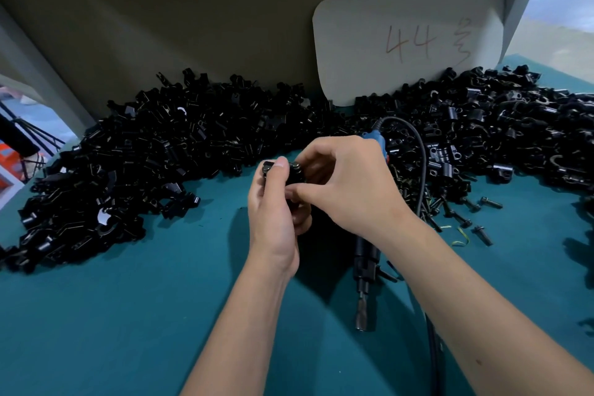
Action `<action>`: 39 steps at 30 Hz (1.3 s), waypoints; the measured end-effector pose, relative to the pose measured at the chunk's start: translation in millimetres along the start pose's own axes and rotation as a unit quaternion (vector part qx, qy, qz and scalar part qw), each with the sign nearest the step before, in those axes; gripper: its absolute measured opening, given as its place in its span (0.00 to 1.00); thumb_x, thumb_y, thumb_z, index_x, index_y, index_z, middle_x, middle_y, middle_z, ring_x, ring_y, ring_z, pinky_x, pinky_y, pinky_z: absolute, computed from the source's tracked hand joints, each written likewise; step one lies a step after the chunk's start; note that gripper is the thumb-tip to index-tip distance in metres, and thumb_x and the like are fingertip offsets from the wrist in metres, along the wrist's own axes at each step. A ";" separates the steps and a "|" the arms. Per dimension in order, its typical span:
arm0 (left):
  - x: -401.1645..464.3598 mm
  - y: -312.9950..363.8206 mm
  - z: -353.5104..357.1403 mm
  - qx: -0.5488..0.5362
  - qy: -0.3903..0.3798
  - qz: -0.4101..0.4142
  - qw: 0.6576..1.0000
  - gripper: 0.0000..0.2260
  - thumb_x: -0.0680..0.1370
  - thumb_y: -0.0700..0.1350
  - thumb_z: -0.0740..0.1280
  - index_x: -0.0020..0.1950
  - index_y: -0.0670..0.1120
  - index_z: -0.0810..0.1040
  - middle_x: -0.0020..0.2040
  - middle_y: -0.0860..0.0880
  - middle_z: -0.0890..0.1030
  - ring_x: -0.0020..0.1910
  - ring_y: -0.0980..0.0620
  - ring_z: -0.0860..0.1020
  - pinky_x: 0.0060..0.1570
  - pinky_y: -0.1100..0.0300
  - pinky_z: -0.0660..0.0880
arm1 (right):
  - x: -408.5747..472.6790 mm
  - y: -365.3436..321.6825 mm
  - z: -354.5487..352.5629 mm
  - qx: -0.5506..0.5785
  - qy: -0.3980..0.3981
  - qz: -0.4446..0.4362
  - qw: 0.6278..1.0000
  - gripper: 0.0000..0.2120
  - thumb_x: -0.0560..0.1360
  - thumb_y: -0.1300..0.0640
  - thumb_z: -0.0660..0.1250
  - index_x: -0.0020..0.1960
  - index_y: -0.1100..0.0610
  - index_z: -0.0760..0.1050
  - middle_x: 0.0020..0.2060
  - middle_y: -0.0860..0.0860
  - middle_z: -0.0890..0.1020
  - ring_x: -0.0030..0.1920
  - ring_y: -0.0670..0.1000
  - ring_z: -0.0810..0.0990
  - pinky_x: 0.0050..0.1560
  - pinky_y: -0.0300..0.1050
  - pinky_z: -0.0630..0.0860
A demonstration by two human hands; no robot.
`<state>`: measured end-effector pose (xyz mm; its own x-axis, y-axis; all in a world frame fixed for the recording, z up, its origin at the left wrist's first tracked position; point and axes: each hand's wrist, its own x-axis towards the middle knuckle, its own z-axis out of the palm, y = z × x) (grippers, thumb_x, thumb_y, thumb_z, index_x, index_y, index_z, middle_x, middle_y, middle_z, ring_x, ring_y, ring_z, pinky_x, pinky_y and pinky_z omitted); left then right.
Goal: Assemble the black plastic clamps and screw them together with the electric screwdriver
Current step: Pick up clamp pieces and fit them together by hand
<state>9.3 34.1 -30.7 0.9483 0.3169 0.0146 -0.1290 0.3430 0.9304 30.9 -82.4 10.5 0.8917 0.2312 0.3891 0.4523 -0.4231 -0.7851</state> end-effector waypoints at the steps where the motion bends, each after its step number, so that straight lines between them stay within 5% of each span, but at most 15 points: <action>1: -0.1 0.9 0.0 0.007 0.004 0.015 1.000 0.10 0.78 0.56 0.65 0.39 0.55 0.73 0.35 0.49 0.70 0.27 0.54 0.65 0.24 0.62 0.59 | 0.6 -1.2 -0.7 -0.007 -0.004 -0.008 1.000 0.12 0.66 0.56 0.84 0.45 0.53 0.85 0.35 0.45 0.85 0.38 0.42 0.84 0.44 0.41 0.81; 10: 2.5 1.1 -3.9 -0.014 -0.011 0.013 1.000 0.11 0.76 0.51 0.66 0.37 0.52 0.68 0.31 0.51 0.65 0.27 0.54 0.60 0.24 0.62 0.58 | 2.7 -1.3 -3.5 -0.050 -0.044 0.032 0.997 0.15 0.67 0.47 0.83 0.33 0.52 0.80 0.41 0.49 0.83 0.43 0.49 0.81 0.45 0.45 0.77; 15: 4.7 3.0 -4.6 -0.024 -0.022 -0.013 0.999 0.09 0.75 0.51 0.66 0.37 0.52 0.68 0.34 0.50 0.68 0.25 0.56 0.62 0.21 0.65 0.59 | -0.4 -0.2 -1.2 -0.030 -0.038 0.038 0.998 0.15 0.66 0.48 0.84 0.46 0.50 0.82 0.44 0.46 0.82 0.45 0.47 0.80 0.47 0.42 0.78; 19: 3.5 3.9 -5.1 -0.069 -0.024 -0.046 0.996 0.07 0.75 0.51 0.67 0.42 0.51 0.71 0.40 0.46 0.75 0.25 0.57 0.62 0.22 0.65 0.56 | 1.1 0.1 1.8 -0.021 -0.035 0.029 0.999 0.12 0.67 0.51 0.84 0.44 0.53 0.83 0.41 0.49 0.81 0.43 0.49 0.80 0.45 0.43 0.76; 26: 2.4 5.5 -1.4 -0.105 -0.026 -0.096 0.990 0.11 0.83 0.49 0.62 0.43 0.46 0.74 0.30 0.51 0.74 0.22 0.58 0.61 0.24 0.64 0.53 | 3.8 -4.3 -7.6 -0.065 -0.083 0.038 0.994 0.13 0.67 0.48 0.83 0.45 0.50 0.84 0.40 0.46 0.84 0.42 0.46 0.82 0.44 0.40 0.78; 28: 3.4 6.5 -3.2 -0.113 -0.017 -0.106 0.988 0.11 0.83 0.49 0.63 0.43 0.46 0.73 0.30 0.51 0.71 0.23 0.57 0.62 0.22 0.65 0.56 | 6.6 -2.3 -15.8 -0.082 -0.103 0.044 0.990 0.14 0.66 0.42 0.82 0.44 0.48 0.83 0.38 0.45 0.84 0.40 0.43 0.82 0.41 0.38 0.77; 30: 4.4 8.5 -6.1 -0.149 -0.038 -0.110 0.982 0.14 0.83 0.50 0.61 0.40 0.47 0.70 0.29 0.51 0.67 0.23 0.58 0.60 0.21 0.66 0.55 | 8.3 4.6 -21.2 -0.103 -0.024 0.078 0.991 0.17 0.68 0.37 0.79 0.42 0.49 0.81 0.34 0.45 0.82 0.36 0.42 0.79 0.37 0.38 0.74; 32: 4.6 9.9 -7.9 -0.178 -0.062 -0.119 0.975 0.19 0.84 0.51 0.59 0.34 0.47 0.72 0.30 0.51 0.64 0.24 0.57 0.57 0.20 0.66 0.54 | 8.5 15.0 -22.5 -0.242 0.056 0.125 0.961 0.26 0.71 0.32 0.74 0.47 0.54 0.74 0.37 0.47 0.79 0.40 0.50 0.79 0.38 0.45 0.72; 34: 4.8 10.1 -8.8 -0.198 -0.069 -0.131 0.969 0.23 0.83 0.52 0.58 0.29 0.48 0.73 0.30 0.51 0.64 0.24 0.57 0.56 0.19 0.66 0.55 | 4.8 22.1 -20.4 -0.349 0.048 0.188 0.917 0.35 0.70 0.29 0.73 0.54 0.56 0.64 0.41 0.51 0.72 0.41 0.57 0.75 0.37 0.48 0.69; 39: 5.4 7.0 -7.3 -0.216 -0.082 -0.157 0.960 0.17 0.82 0.51 0.59 0.35 0.47 0.68 0.32 0.51 0.63 0.25 0.57 0.56 0.21 0.65 0.52 | 6.1 35.3 -18.5 -0.299 0.021 0.245 0.922 0.42 0.67 0.36 0.81 0.61 0.56 0.58 0.44 0.53 0.71 0.41 0.59 0.73 0.39 0.50 0.69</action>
<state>11.4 44.7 -26.8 0.9884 0.0071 -0.1520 0.0963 0.7444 0.6608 52.6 -112.1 -5.9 0.9858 -0.1444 0.0861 -0.0876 -0.8782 -0.4702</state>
